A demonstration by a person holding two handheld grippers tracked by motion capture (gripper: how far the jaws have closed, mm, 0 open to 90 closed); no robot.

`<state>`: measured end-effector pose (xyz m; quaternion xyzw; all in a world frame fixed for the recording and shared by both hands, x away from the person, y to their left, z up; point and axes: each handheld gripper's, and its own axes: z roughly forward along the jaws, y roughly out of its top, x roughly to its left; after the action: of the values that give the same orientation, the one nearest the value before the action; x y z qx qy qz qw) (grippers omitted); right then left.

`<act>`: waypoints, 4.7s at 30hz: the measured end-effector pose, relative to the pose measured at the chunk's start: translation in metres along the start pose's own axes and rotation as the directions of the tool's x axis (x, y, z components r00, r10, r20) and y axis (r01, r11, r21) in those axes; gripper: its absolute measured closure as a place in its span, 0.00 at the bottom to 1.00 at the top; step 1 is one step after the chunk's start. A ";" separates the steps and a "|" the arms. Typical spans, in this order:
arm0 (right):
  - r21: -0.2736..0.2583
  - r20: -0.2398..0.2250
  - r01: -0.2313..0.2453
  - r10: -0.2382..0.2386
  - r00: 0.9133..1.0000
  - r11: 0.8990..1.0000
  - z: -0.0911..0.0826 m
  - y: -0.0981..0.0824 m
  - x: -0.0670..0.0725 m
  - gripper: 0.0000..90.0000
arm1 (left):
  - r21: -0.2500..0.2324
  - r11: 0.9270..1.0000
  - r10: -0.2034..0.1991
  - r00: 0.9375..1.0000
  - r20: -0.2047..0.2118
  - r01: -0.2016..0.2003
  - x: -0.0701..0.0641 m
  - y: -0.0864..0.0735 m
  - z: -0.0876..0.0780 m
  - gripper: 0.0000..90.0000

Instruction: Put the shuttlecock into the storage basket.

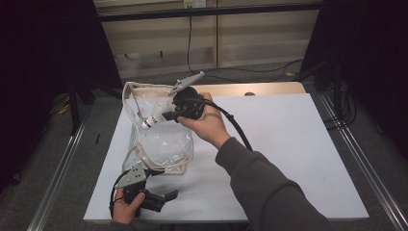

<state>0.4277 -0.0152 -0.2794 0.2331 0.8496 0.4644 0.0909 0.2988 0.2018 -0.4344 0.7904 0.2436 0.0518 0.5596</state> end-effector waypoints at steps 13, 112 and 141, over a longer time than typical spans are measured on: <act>0.025 -0.001 -0.001 0.001 1.000 1.000 0.013 -0.004 0.000 0.97 | 0.002 1.000 0.005 1.000 -0.001 -0.005 0.000 0.000 0.000 0.03; 0.120 -0.036 -0.003 0.007 0.999 0.993 0.070 -0.007 0.014 0.97 | -0.003 1.000 0.001 1.000 -0.001 -0.001 0.001 -0.001 -0.002 0.03; 0.178 -0.022 0.014 -0.010 1.000 0.984 0.083 -0.009 0.020 0.97 | 0.000 1.000 0.002 1.000 0.000 -0.002 0.001 -0.001 -0.003 0.03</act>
<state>0.4383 0.0516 -0.3313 0.2303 0.8900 0.3885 0.0633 0.2983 0.2045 -0.4343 0.7908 0.2430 0.0523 0.5594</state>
